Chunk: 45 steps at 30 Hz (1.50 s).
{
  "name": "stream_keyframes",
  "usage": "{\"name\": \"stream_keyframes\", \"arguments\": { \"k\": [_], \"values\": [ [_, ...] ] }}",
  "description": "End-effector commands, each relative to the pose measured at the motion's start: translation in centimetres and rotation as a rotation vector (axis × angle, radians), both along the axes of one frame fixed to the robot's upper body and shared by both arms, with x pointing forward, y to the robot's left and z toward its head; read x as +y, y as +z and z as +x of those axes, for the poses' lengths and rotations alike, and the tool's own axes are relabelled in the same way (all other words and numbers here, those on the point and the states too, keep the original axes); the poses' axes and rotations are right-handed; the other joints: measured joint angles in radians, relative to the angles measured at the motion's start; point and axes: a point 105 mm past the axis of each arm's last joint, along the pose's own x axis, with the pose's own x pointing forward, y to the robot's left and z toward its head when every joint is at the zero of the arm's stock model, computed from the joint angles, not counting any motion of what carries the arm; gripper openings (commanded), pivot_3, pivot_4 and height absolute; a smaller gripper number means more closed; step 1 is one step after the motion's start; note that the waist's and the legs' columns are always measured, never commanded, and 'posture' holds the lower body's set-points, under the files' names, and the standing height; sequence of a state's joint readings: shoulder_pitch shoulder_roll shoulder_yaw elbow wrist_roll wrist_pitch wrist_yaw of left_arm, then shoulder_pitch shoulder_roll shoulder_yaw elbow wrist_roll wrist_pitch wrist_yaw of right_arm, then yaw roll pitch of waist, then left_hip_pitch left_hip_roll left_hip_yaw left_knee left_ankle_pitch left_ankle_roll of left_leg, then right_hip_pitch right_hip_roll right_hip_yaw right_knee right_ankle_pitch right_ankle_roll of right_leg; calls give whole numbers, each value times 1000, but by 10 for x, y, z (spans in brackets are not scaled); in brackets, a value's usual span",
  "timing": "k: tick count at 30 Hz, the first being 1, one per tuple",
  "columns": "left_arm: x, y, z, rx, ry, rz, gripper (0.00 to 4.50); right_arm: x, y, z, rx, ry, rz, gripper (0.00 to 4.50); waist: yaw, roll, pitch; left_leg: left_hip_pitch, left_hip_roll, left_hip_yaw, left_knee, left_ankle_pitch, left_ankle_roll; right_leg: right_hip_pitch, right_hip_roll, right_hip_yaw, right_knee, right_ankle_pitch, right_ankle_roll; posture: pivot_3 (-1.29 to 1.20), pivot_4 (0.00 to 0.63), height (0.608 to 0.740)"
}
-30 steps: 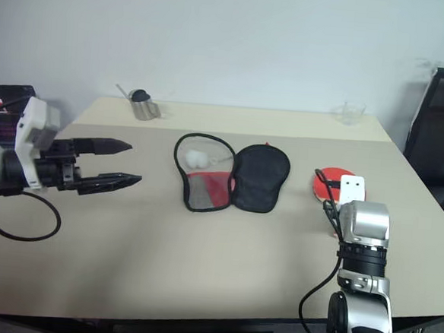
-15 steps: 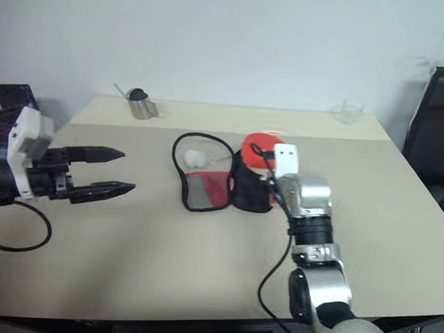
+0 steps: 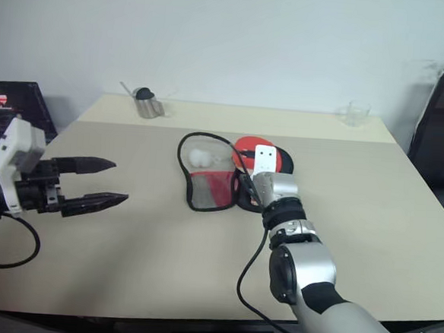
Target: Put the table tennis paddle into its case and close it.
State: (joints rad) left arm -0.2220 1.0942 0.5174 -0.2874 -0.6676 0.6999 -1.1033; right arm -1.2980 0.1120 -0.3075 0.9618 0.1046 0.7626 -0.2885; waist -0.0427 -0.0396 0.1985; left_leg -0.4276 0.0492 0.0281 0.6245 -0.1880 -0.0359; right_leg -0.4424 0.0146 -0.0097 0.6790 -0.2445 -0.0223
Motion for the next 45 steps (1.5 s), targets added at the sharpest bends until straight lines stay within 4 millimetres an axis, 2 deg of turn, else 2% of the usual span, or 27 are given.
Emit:
{"name": "stream_keyframes", "arguments": {
  "k": [1,9,12,18,31,39,45],
  "values": [
    [0,16,-8,-57,9,30,4275,2,33,8,-96,-41,35,1045,-2,0,0,0,0,0,0,0,0,0,0,0,0,0,0,0,150,740],
    [2,15,-13,-57,30,41,4275,16,32,4,-79,-45,55,1045,-11,0,0,0,0,0,0,0,0,0,0,0,0,0,0,0,150,740],
    [2,16,-14,-58,32,43,4275,20,25,1,-61,-51,50,1045,-12,0,0,0,0,0,0,0,0,0,0,0,0,0,0,0,150,740],
    [2,16,-14,-57,32,47,4275,18,21,2,-58,-67,44,1045,-12,0,0,0,0,0,0,0,0,0,0,0,0,0,0,0,150,740],
    [0,17,-12,-53,21,61,4275,1,15,4,-33,-151,24,1045,-11,0,0,0,0,0,0,0,0,0,0,0,0,0,0,0,150,740],
    [0,16,-12,-53,20,64,4275,-1,14,4,-31,-170,34,1045,-12,0,0,0,0,0,0,0,0,0,0,0,0,0,0,0,150,740],
    [0,16,-12,-53,23,66,4275,7,16,5,-41,-120,51,1045,-12,0,0,0,0,0,0,0,0,0,0,0,0,0,0,0,150,740]
  ]
}}
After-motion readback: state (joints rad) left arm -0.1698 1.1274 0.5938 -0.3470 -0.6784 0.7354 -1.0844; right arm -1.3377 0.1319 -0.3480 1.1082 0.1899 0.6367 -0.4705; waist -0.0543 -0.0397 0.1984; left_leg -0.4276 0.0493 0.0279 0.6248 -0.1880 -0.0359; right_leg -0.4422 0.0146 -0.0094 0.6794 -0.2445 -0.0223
